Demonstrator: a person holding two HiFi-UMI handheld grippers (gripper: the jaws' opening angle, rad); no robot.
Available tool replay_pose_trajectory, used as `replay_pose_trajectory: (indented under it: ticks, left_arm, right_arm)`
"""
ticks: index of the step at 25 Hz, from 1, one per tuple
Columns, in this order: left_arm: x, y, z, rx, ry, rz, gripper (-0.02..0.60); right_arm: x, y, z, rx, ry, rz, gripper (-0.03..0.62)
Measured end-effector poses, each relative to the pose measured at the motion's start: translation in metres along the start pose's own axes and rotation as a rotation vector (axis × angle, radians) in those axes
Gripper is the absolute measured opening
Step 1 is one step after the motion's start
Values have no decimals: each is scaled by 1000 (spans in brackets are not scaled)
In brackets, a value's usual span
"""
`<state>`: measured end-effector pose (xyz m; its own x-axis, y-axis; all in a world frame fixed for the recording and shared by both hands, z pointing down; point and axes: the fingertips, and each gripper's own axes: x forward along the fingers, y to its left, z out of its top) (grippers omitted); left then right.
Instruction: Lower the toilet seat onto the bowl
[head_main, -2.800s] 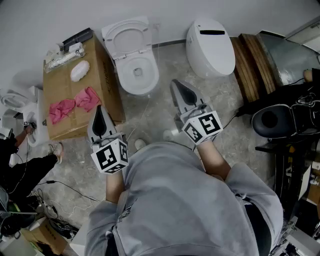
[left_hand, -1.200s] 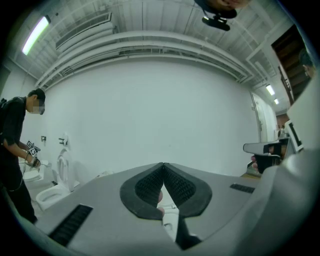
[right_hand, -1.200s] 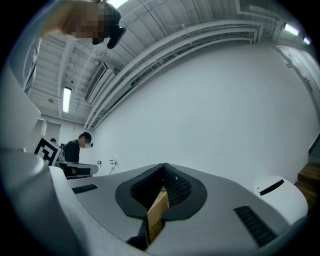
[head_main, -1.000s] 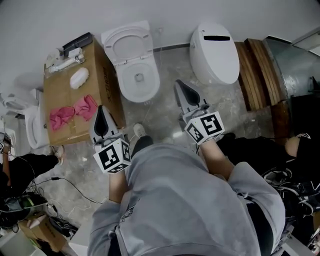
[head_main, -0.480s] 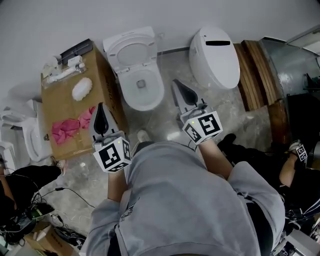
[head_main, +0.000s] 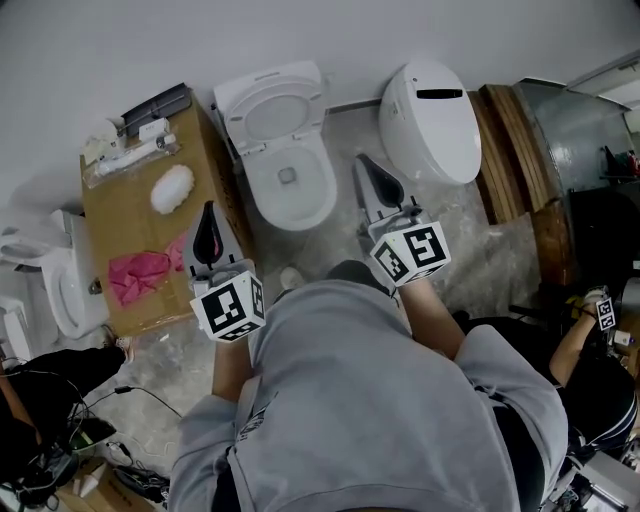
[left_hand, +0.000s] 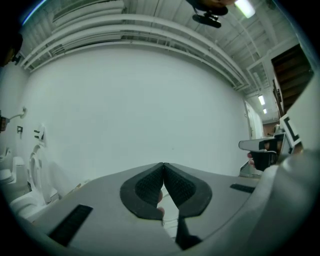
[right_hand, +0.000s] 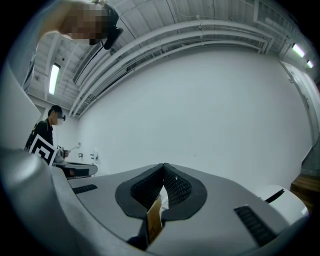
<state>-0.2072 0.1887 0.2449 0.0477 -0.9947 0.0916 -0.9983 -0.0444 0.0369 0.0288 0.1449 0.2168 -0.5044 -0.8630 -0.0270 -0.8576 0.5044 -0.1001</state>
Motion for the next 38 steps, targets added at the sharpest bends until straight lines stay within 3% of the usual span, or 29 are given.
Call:
replay_pose_trajectory:
  ticks: [8,16,26,38]
  left_arm:
    - [23,6,-7,-16,15,-13,0]
    - [44,-1,-15,-15,44,24,0]
    - [113,-36,-2,9,37,98,0]
    - [175,-73,14,43,41,189,0]
  right_arm:
    - [23,-3,-8,-11,32,-3,-2]
    - [50,-25,-15,8,47,28,-2]
    - [110,-94,-12,22,41,107,-2]
    - [154,-169,-36,-86,118,163,-2]
